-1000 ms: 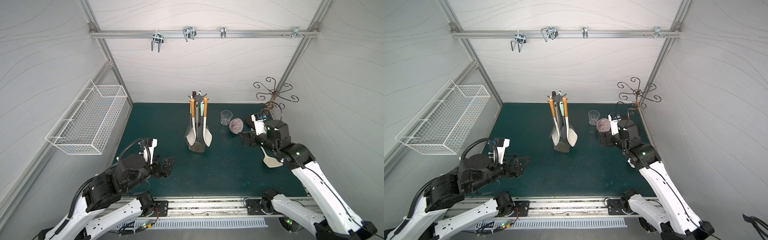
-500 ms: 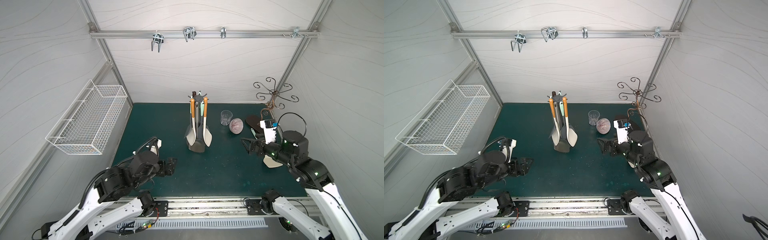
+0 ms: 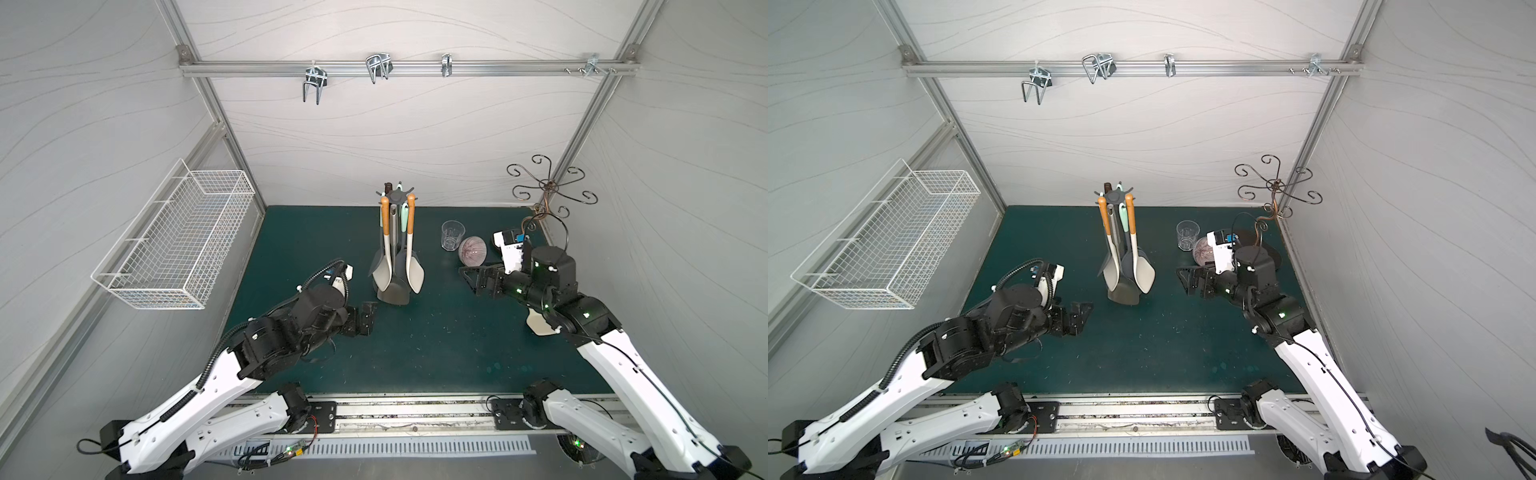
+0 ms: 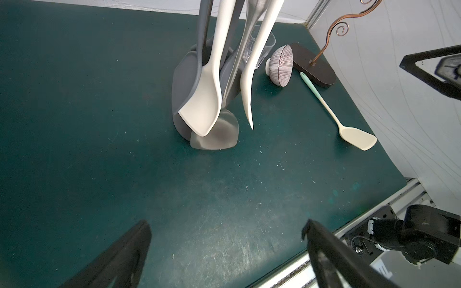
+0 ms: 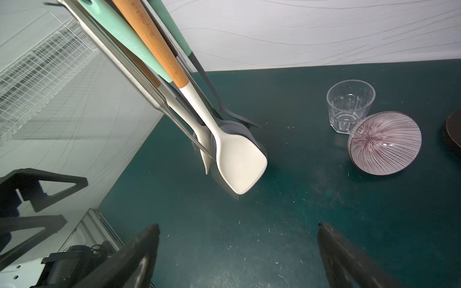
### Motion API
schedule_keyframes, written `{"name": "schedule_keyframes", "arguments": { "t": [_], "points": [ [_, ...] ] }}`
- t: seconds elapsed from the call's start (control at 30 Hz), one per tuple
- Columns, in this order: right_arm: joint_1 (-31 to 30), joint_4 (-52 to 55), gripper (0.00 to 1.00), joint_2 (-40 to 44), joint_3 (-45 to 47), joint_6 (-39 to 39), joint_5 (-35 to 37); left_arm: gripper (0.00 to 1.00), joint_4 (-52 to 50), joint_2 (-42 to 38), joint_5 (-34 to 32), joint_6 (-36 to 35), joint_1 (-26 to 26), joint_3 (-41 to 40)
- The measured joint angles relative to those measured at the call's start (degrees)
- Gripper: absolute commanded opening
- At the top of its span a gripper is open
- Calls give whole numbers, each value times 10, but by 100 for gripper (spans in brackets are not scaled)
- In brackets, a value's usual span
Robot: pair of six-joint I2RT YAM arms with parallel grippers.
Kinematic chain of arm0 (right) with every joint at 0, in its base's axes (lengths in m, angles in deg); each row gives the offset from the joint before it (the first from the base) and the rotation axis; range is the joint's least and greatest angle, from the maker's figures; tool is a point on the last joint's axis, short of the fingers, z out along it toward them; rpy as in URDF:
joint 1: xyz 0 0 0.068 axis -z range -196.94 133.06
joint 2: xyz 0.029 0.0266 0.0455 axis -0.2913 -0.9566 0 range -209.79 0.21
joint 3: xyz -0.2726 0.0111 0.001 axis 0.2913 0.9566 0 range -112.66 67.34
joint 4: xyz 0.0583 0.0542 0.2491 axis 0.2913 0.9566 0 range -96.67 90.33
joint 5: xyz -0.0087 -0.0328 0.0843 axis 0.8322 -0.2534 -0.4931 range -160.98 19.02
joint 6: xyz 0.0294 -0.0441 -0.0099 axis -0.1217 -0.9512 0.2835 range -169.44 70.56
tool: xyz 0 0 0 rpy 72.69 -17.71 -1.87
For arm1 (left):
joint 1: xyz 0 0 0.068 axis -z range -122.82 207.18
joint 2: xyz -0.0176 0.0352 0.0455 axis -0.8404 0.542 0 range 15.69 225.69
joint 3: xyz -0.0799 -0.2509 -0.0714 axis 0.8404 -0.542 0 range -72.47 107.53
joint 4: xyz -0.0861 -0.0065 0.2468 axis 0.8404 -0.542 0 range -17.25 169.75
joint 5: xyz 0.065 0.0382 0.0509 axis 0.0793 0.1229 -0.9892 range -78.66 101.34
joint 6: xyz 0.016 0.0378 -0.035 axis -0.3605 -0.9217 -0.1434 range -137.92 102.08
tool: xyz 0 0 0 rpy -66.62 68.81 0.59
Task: Take the spatula off the kitchen utensil rack
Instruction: Place the spatula at the center of the board, then take off the spatula from the rack.
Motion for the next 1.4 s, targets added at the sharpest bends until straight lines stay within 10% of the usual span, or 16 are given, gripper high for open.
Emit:
{"name": "schedule_keyframes", "arguments": {
  "t": [0.47, 1.4],
  "points": [
    [57, -127, 90, -38, 29, 6, -148, 100, 79, 37, 226, -17, -213, 0],
    [5, -412, 62, -336, -81, -57, -259, 99, 278, 43, 281, -76, -231, -31]
  ]
}}
